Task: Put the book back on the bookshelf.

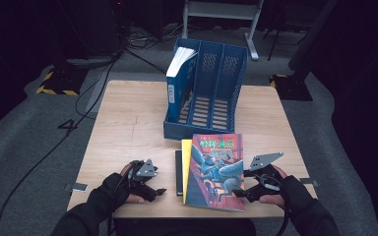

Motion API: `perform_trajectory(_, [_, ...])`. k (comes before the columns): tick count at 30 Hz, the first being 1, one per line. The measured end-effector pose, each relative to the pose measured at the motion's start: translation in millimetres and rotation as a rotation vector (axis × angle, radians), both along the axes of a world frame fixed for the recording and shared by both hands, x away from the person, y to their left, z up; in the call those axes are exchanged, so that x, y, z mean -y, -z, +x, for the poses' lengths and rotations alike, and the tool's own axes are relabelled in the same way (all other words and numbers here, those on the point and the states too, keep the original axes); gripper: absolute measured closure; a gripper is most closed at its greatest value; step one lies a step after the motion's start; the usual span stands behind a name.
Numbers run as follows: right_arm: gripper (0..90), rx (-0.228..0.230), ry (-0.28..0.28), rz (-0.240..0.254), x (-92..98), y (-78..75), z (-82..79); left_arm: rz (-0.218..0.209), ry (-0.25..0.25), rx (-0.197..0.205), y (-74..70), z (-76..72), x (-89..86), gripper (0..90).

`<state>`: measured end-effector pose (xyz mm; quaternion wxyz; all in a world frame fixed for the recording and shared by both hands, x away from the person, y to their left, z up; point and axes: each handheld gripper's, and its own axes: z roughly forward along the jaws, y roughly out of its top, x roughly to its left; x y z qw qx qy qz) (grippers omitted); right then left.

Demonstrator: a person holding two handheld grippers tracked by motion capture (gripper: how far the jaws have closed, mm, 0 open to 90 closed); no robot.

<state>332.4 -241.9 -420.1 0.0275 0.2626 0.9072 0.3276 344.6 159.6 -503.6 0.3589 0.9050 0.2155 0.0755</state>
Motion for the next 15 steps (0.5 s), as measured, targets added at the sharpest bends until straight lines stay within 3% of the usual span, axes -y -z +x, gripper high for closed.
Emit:
perform_trajectory(8, [24.1, 0.023, 0.001, 0.030, -2.4, -5.2, 3.2, -0.002, 0.003, 0.003, 0.3, 0.1, -0.4, 15.0])
perform_trajectory(11, [24.0, 0.034, 0.017, 0.000, 0.0, -5.8, 2.8, -0.003, 0.001, 0.003, 0.4, 0.0, -0.4, 15.0])
perform_trajectory(15, [23.4, 0.009, 0.033, -0.053, 3.1, 0.1, 2.8, -0.002, 0.001, 0.003, 0.2, 0.1, -0.3, 15.0])
